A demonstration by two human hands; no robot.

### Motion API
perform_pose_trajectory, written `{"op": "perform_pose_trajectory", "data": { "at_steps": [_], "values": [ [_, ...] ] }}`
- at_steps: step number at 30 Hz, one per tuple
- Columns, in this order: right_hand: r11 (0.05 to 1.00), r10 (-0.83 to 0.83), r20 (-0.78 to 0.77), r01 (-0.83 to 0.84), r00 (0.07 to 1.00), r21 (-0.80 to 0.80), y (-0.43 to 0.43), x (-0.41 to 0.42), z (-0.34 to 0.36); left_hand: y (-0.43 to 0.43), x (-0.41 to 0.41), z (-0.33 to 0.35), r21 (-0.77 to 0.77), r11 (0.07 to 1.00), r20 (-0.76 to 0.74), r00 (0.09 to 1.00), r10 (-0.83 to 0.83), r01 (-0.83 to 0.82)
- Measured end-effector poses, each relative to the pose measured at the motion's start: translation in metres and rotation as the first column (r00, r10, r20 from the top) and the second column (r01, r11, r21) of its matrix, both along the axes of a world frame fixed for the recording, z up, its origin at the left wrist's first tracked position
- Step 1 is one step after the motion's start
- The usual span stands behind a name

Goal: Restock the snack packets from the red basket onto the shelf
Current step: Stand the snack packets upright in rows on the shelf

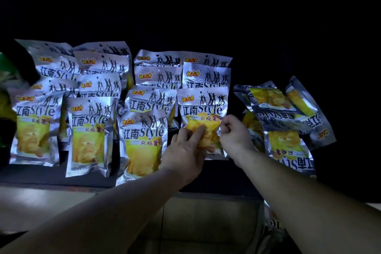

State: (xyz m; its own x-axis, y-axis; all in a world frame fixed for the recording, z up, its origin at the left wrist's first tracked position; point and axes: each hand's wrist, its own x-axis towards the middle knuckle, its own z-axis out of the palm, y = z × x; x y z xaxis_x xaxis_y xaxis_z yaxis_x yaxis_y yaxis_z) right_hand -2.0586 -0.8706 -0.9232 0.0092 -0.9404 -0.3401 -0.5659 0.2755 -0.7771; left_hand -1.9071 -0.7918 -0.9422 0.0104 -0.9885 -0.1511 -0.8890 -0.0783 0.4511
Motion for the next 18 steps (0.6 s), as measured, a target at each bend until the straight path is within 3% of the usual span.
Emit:
{"op": "perform_pose_trajectory", "data": {
  "at_steps": [7,11,14,16,18],
  "values": [
    [0.999,-0.033,0.001,0.033,0.999,0.027,0.000,-0.001,0.010,-0.019,0.010,0.011,-0.126,0.966,-0.240,0.952,0.192,-0.227],
    [0.992,0.073,-0.132,-0.085,0.989,-0.089,0.009,-0.010,0.030,-0.047,0.012,0.049,-0.386,0.922,-0.084,0.996,-0.043,0.008],
    [0.963,0.138,-0.207,-0.180,0.969,-0.200,0.014,-0.016,0.038,-0.062,0.007,0.078,-0.274,0.953,-0.047,0.988,-0.148,0.130],
    [0.945,0.168,-0.204,-0.217,0.964,-0.245,0.014,-0.018,0.040,-0.066,0.006,0.086,-0.181,0.974,-0.026,0.989,-0.147,0.140],
    [0.926,0.223,-0.216,-0.276,0.951,-0.257,0.014,-0.019,0.043,-0.069,0.008,0.089,-0.183,0.978,0.014,0.995,-0.095,0.096]
  ]
}}
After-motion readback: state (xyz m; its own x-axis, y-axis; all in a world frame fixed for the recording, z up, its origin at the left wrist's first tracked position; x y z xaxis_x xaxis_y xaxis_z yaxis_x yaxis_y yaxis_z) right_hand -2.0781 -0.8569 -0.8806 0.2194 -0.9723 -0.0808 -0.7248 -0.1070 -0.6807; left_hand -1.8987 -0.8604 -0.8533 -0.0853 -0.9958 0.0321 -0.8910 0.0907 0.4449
